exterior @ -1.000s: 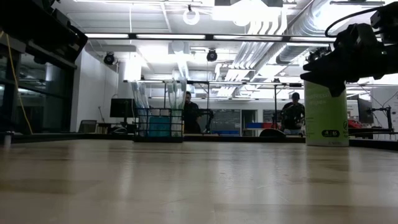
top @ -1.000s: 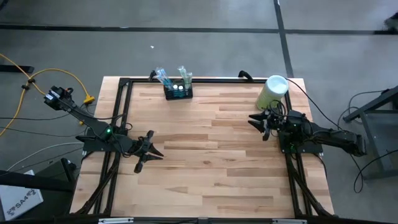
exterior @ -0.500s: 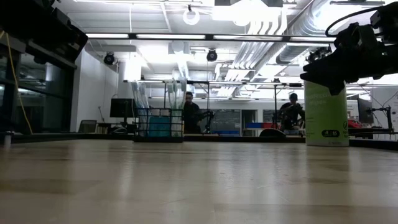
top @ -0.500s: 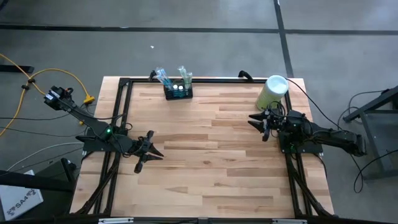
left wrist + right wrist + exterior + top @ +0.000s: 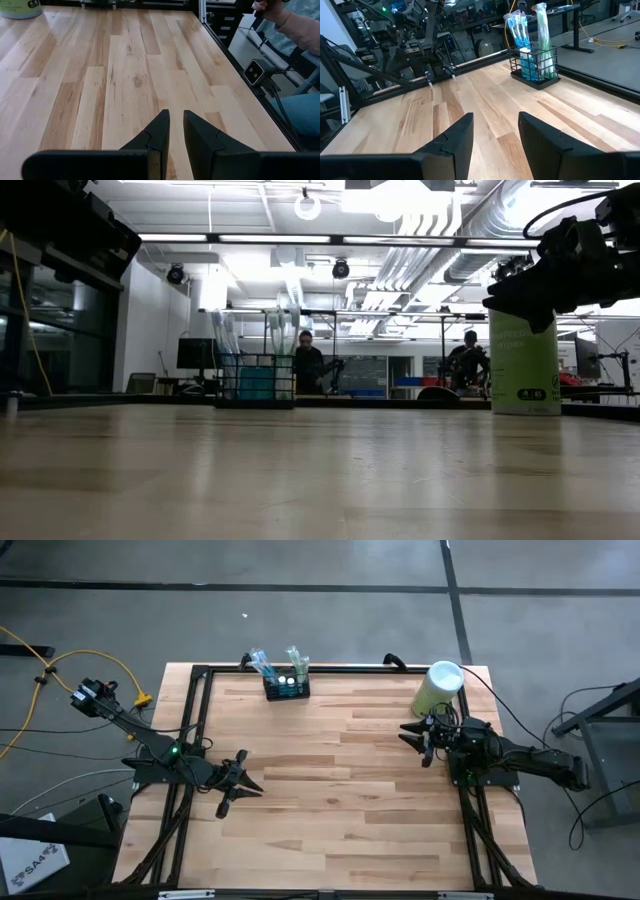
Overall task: Pick & Place toothbrushing station
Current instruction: Return to Home Position
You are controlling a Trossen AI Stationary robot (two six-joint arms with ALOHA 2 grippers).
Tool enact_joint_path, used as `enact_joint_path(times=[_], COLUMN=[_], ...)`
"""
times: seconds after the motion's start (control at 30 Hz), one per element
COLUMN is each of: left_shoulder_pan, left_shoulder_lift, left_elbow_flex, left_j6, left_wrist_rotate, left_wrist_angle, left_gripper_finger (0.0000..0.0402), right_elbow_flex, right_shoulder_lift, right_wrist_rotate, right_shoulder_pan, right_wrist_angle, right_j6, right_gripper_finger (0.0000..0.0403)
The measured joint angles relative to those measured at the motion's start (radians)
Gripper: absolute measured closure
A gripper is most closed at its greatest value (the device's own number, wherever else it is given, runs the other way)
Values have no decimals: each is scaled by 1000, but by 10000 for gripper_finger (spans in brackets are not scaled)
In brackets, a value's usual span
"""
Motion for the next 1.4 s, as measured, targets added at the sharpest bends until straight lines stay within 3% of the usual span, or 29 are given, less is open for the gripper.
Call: enact_joint_path(times=[1.4], left_shoulder_pan=[16], left_shoulder_lift=[0], left_elbow_flex=[0], left_j6=[60], left_wrist_rotate=[-7], left_wrist_angle=[51], left_gripper_finger=[349], right_elbow_flex=[0], right_shoulder_lift=[0], right_wrist_rotate=[-1], right_shoulder_pan=[0], right_wrist_angle=[18], right_j6=[3], right_gripper_finger=[255])
